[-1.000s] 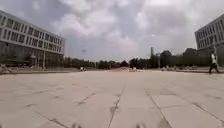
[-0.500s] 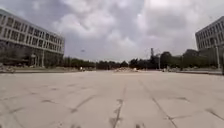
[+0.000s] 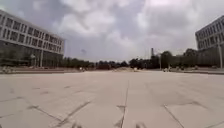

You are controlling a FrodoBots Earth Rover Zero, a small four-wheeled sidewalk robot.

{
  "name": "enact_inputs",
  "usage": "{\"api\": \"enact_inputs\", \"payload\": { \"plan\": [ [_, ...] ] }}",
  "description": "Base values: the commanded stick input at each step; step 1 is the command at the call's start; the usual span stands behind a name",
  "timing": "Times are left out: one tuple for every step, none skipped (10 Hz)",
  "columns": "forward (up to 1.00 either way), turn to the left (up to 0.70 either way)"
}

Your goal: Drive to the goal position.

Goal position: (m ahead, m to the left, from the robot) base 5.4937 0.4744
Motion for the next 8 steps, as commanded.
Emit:
{"api": "enact_inputs", "payload": {
  "plan": [
    [0.7,0.0],
    [0.7,0.0],
    [0.7,0.0],
    [0.7,0.0],
    [0.7,0.0],
    [0.7,0.0],
    [0.69,0.0],
    [0.68,0.0]
  ]
}}
